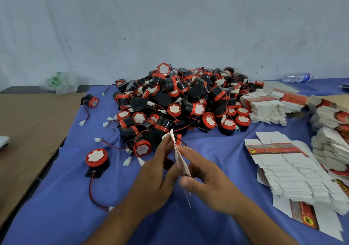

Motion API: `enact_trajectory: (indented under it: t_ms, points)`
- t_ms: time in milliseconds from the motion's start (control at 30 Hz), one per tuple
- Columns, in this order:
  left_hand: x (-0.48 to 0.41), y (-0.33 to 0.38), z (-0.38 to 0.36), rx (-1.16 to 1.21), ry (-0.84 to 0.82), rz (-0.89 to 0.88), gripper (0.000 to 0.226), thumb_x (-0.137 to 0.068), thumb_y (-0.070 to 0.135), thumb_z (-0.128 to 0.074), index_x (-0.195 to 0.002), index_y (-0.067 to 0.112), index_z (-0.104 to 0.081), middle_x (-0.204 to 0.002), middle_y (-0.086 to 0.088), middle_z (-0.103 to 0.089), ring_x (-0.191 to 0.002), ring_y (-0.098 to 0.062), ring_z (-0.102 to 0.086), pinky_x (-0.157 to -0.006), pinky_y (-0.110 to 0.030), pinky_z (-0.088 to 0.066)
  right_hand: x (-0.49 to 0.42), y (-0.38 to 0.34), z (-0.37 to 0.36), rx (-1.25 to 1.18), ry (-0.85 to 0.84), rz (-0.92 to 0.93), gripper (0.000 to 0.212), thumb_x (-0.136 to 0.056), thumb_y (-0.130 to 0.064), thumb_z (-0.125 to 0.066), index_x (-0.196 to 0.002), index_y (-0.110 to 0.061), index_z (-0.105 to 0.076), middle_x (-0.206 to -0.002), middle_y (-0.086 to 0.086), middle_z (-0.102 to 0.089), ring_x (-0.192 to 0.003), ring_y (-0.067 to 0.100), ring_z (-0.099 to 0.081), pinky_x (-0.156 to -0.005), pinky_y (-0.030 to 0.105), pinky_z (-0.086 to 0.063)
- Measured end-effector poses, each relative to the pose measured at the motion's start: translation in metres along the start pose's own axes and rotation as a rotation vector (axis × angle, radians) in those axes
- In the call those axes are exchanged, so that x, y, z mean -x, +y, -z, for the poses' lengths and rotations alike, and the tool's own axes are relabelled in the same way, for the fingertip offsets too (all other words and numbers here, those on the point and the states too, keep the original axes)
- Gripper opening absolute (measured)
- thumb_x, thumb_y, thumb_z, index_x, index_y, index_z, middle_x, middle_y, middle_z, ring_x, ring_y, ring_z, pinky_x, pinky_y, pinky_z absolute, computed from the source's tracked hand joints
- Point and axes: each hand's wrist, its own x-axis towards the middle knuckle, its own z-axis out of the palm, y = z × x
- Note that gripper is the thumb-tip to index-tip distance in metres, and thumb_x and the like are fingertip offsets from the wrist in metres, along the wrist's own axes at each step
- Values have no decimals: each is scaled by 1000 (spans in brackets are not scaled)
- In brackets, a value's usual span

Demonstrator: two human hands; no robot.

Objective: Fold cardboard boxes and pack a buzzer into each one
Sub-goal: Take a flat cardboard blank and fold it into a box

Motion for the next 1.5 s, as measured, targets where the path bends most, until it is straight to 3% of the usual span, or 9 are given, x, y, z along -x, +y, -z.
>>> enact_trajectory:
  t_ms: [233, 500, 633, 767, 967, 1100, 1233, 1333, 1500]
  points:
    - [1, -1, 2, -21, -14, -37, 76, -87, 39, -59, -151, 44, -18, -126, 26, -59, -101, -5, -67, -82, -25, -55, 2, -3, 4, -11, -46, -18, 81, -76, -35, -85, -143, -46, -40, -117, -10, -60, -88, 19, -64, -86, 32, -55]
    - [-2, -7, 8, -25, -25, -32, 64, -96, 25, -49, -151, 44, -22, -145, 21, -46, -129, -7, -51, -99, -38, -51, 2, -9, 6, 281, -8, -12, 93, -59, -65, -86, -137, -44, -40, -111, -24, -40, -107, 3, -49, -91, 17, -45]
    - [-2, -9, 10, -139, 23, -166, 75, -95, 9, -56, -149, 50, -24, -156, 18, -29, -146, -13, -28, -114, -45, -35, 0, -11, 12, 346, 36, -62, 62, -56, -71, -83, -101, -42, -53, -105, -18, -46, -105, 5, -44, -85, 17, -42]
    - [-2, -2, 8, -44, 9, -156, 68, -97, 8, -48, -144, 55, -32, -155, 21, -30, -146, -10, -26, -115, -20, -27, 1, -11, 23, 84, -2, -197, 45, -71, -57, -81, -91, -24, -59, -101, -15, -64, -97, 4, -60, -78, 21, -50]
    - [-1, 10, 5, 256, -70, -47, 40, -95, 26, -48, -134, 31, -56, -150, 6, -46, -141, -12, -38, -113, -26, -33, 0, -14, 18, -492, 64, -311, 29, -73, -44, -78, -65, -19, -64, -71, 6, -68, -64, 14, -63, -59, 21, -50]
    - [1, 9, 5, 448, -175, 44, 43, -92, 30, -47, -133, 21, -56, -141, -4, -54, -135, -25, -45, -111, -46, -35, -4, -14, 14, -870, 103, -505, 27, -82, -36, -74, -81, -9, -73, -68, 9, -61, -62, 19, -58, -68, 31, -51]
    - [0, 3, -1, 436, -125, 125, 38, -93, 60, -47, -119, 38, -64, -122, 3, -65, -118, -14, -58, -101, -30, -45, -5, -15, 14, -973, 99, -618, 36, -83, -42, -68, -90, -6, -68, -63, 3, -55, -61, 17, -58, -75, 32, -48]
    - [-6, -13, -3, 420, 109, 326, 27, -99, 47, -46, -98, 31, -68, -102, 1, -68, -104, -19, -63, -101, -50, -46, -1, -19, 12, -945, -14, -608, 43, -85, -52, -65, -89, -12, -78, -90, 8, -74, -82, 21, -72, -78, 31, -57]
    - [-9, -25, 2, 515, 104, 406, 43, -84, 65, -46, -104, 36, -71, -109, 3, -72, -109, -22, -66, -93, -42, -55, 0, -17, 5, -815, -24, -461, 72, -72, -46, -82, -131, -12, -58, -123, 15, -69, -111, 29, -66, -95, 38, -54]
